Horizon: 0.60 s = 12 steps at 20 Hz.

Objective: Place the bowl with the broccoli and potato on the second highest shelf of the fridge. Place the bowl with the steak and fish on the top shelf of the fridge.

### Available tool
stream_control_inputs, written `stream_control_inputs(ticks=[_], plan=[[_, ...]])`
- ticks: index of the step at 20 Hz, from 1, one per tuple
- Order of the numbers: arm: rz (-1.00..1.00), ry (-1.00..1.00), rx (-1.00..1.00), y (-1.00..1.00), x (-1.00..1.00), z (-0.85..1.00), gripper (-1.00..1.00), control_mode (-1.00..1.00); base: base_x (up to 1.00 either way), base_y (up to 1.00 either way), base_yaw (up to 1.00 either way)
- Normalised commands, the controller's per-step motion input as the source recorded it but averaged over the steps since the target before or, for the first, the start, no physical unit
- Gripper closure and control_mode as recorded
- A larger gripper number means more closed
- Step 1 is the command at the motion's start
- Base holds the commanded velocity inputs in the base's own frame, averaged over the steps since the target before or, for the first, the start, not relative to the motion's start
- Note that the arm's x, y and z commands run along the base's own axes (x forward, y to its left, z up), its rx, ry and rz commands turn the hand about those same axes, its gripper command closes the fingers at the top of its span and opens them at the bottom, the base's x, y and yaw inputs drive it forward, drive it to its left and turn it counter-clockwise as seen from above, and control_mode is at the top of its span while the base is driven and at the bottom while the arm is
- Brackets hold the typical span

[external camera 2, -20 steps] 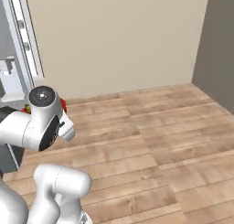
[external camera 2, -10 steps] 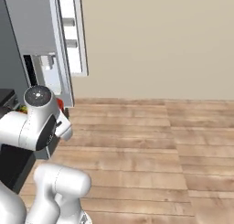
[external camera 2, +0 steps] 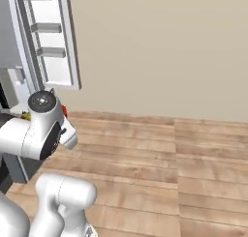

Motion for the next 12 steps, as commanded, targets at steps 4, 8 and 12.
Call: stream_control_inputs(ticks=[4,8,12], plan=[[0.00,0.00,0.00,0.00,0.00,0.00,1.00,1.00,1.00,-0.53,0.16],[0.00,0.00,0.00,0.00,0.00,0.00,1.00,1.00,1.00,-0.62,0.17],[0.00,0.00,0.00,0.00,0.00,0.00,1.00,1.00,1.00,-0.69,0.19]])
